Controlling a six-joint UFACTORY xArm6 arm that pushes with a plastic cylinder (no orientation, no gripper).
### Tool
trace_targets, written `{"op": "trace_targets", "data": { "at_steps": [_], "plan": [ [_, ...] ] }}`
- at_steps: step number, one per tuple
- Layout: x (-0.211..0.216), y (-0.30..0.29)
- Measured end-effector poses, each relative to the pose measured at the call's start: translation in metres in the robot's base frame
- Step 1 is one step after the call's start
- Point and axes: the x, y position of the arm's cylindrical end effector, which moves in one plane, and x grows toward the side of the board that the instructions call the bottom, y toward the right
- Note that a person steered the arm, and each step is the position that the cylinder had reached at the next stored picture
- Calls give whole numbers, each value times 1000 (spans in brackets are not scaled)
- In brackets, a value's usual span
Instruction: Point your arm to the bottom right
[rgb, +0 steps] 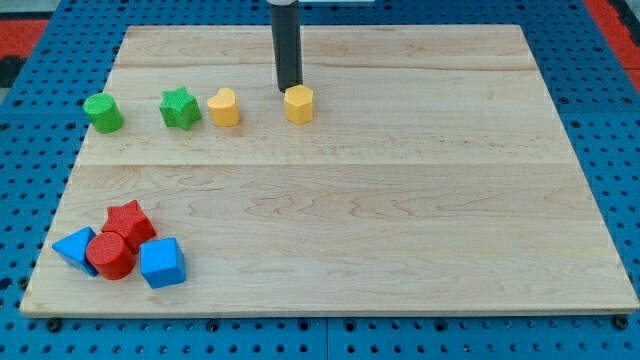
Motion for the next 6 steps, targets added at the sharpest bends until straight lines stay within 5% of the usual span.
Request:
{"op": "trace_targets", "data": {
  "at_steps": [2,4,6],
  "plan": [
    [-7,23],
    [-9,118],
    [-6,121]
  ]
}}
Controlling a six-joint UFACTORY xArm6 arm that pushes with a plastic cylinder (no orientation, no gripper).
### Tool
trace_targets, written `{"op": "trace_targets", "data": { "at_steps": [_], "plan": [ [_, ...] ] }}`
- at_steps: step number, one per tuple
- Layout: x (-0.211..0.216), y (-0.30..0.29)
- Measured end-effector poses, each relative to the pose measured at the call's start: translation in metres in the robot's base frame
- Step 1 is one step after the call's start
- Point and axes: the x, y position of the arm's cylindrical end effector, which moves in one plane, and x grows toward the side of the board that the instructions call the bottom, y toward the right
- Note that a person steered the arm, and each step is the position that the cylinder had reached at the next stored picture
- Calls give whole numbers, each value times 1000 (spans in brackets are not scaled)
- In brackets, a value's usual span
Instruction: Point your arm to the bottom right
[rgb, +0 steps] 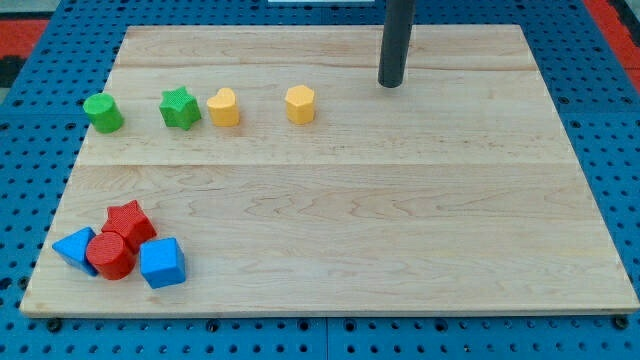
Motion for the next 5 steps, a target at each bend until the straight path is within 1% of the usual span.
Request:
{"op": "trace_targets", "data": {
  "at_steps": [2,3,4,5],
  "plan": [
    [7,7],
    [15,23],
    [63,64],
    [120,92]
  ]
}}
